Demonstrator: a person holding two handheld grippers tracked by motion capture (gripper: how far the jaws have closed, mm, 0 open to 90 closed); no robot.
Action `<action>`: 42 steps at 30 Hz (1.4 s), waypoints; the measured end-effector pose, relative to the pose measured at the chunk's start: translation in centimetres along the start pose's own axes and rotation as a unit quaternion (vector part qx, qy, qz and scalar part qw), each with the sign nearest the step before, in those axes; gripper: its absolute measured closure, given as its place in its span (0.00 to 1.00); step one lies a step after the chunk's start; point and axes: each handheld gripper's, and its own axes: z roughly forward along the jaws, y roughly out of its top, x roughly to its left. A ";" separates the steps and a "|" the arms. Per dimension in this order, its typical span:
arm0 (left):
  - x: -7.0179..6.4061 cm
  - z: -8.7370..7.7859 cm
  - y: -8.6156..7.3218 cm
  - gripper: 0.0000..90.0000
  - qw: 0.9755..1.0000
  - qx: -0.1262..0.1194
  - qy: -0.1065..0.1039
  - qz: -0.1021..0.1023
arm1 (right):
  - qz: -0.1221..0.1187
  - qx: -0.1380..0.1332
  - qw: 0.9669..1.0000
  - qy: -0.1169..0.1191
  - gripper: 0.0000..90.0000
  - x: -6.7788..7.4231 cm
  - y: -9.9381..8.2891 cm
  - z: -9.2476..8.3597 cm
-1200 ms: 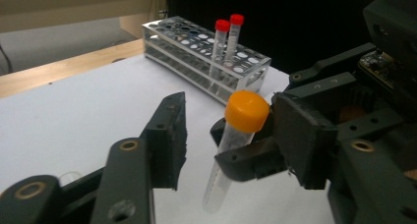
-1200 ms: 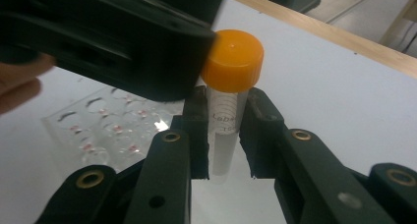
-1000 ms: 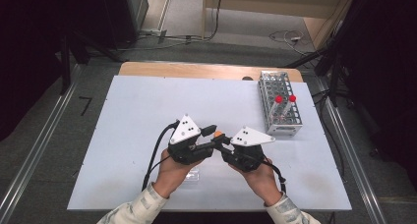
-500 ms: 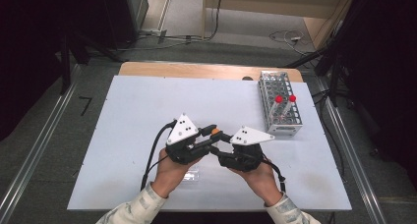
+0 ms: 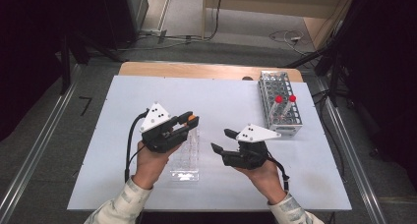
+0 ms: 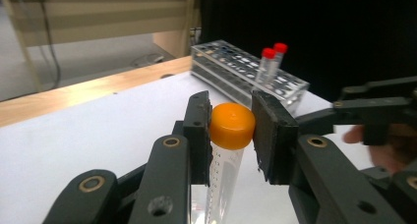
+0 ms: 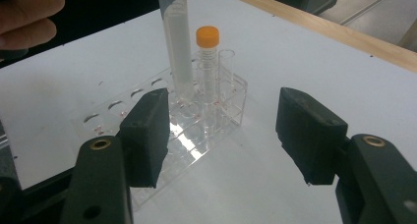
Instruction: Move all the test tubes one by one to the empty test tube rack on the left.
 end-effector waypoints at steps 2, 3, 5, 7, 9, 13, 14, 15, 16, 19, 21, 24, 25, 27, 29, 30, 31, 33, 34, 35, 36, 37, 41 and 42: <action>0.4 -0.1 0.0 0.78 1.000 -0.004 0.008 -0.003 | -0.001 0.000 1.000 0.000 0.40 0.0 0.0 0.0; 0.6 -0.1 0.0 0.78 1.000 -0.005 0.013 -0.004 | -0.001 0.000 1.000 -0.001 0.40 -0.1 0.0 0.0; 0.9 -0.1 -0.1 0.78 1.000 -0.003 0.020 -0.002 | 0.000 0.001 1.000 -0.002 0.40 -0.1 0.0 0.0; 1.1 0.1 -0.3 0.78 1.000 0.001 0.028 0.001 | 0.000 0.002 1.000 -0.002 0.40 -0.1 0.0 0.0; 1.3 0.3 -0.6 0.78 0.999 0.006 0.032 0.001 | -0.001 0.002 1.000 -0.003 0.40 -0.1 -0.1 0.0; 1.5 0.9 -1.1 0.78 0.999 0.010 0.036 0.001 | 0.000 0.002 1.000 -0.004 0.40 -0.2 -0.1 0.0; 1.5 1.0 -1.3 0.78 0.999 0.013 0.037 0.002 | -0.001 0.003 1.000 -0.005 0.40 -0.2 -0.1 0.0; 1.6 1.1 -1.5 0.78 0.999 0.013 0.038 0.000 | -0.002 0.003 1.000 -0.004 0.40 -0.2 -0.1 0.0; 1.6 1.2 -1.6 0.78 0.999 0.017 0.039 0.002 | -0.002 0.004 1.000 -0.005 0.40 -0.2 -0.1 0.0; 1.5 1.4 -2.0 0.78 0.999 0.021 0.041 0.003 | 0.000 0.005 1.000 -0.007 0.41 -0.3 -0.2 0.0; 1.5 1.6 -2.3 0.78 0.999 0.027 0.043 0.004 | 0.002 0.004 1.000 -0.008 0.41 -0.4 -0.1 -0.1; 1.5 1.9 -2.9 0.78 0.998 0.039 0.046 0.005 | 0.003 0.002 1.000 -0.008 0.41 -0.5 -0.2 -0.2; 1.5 2.1 -3.1 0.78 0.998 0.044 0.047 0.006 | 0.003 0.002 1.000 -0.009 0.41 -0.5 -0.2 -0.2; 1.5 2.2 -3.5 0.78 0.998 0.051 0.048 0.006 | 0.004 0.001 1.000 -0.009 0.41 -0.5 -0.2 -0.2; 1.4 2.2 -3.7 0.78 0.997 0.057 0.050 0.008 | 0.003 0.001 1.000 -0.010 0.41 -0.5 -0.2 -0.3; 1.4 2.2 -3.8 0.78 0.997 0.058 0.049 0.008 | 0.004 0.001 1.000 -0.010 0.41 -0.5 -0.2 -0.3; 1.4 2.2 -3.8 0.78 0.997 0.059 0.048 0.007 | 0.003 0.001 1.000 -0.011 0.41 -0.5 -0.2 -0.3; 1.4 2.2 -3.8 0.75 0.997 0.058 0.045 0.005 | 0.003 0.002 1.000 -0.011 0.41 -0.6 -0.2 -0.3; 1.4 2.2 -3.8 0.71 0.997 0.059 0.043 0.003 | 0.003 0.002 1.000 -0.011 0.41 -0.6 -0.2 -0.3; 1.3 2.2 -3.8 0.69 0.997 0.058 0.043 0.003 | 0.003 0.001 1.000 -0.013 0.41 -0.6 -0.2 -0.3; 1.3 2.2 -3.7 0.69 0.997 0.056 0.044 0.002 | 0.004 0.001 1.000 -0.013 0.41 -0.6 -0.2 -0.3; 1.3 2.2 -3.7 0.69 0.998 0.054 0.044 0.002 | 0.002 -0.001 1.000 -0.015 0.41 -0.7 -0.2 -0.4; 1.3 2.0 -3.6 0.59 0.998 0.045 0.052 -0.006 | 0.006 -0.010 0.999 -0.043 0.39 -1.3 -0.3 -0.5; 1.3 1.9 -3.5 0.54 0.997 0.043 0.057 -0.009 | 0.008 -0.013 0.998 -0.055 0.39 -1.7 -0.5 -0.5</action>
